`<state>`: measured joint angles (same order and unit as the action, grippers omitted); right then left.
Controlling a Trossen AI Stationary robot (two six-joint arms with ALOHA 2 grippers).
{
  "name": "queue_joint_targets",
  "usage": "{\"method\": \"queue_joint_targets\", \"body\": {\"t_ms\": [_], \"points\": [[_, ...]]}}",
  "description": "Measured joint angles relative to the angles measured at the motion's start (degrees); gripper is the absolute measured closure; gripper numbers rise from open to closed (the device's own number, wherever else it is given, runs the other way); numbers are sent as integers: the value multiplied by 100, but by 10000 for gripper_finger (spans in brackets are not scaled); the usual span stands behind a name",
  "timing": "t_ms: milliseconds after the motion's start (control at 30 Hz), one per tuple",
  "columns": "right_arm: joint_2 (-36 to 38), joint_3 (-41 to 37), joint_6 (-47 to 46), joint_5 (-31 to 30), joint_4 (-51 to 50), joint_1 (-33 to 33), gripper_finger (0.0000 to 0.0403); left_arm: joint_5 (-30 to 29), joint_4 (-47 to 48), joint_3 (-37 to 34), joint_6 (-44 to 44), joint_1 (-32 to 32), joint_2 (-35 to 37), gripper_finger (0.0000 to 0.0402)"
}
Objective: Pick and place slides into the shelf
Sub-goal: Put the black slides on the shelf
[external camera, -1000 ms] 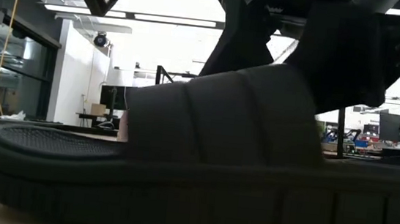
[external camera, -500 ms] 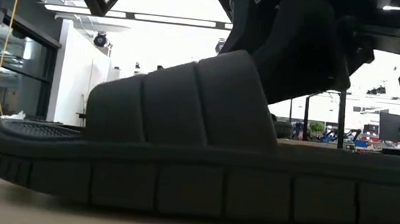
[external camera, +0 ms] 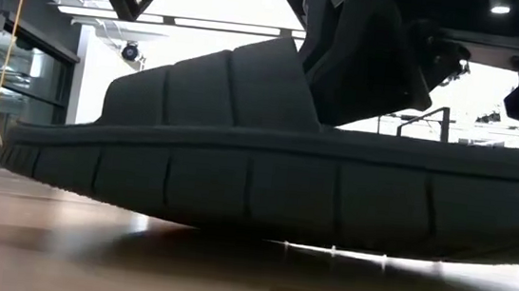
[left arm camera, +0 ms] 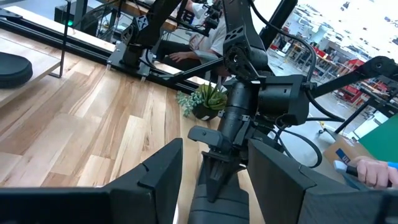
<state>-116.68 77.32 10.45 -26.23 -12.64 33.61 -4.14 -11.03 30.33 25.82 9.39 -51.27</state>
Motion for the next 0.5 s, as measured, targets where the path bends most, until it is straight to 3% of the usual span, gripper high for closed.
{"method": "queue_joint_targets", "body": {"t_ms": [300,500], "points": [[74,1,-80,-77,-180,0,401,0,0,0,0,0,0,234],[120,533,-591,-253,-1274,4,402,-3,47,-2,0,0,0,234]]}}
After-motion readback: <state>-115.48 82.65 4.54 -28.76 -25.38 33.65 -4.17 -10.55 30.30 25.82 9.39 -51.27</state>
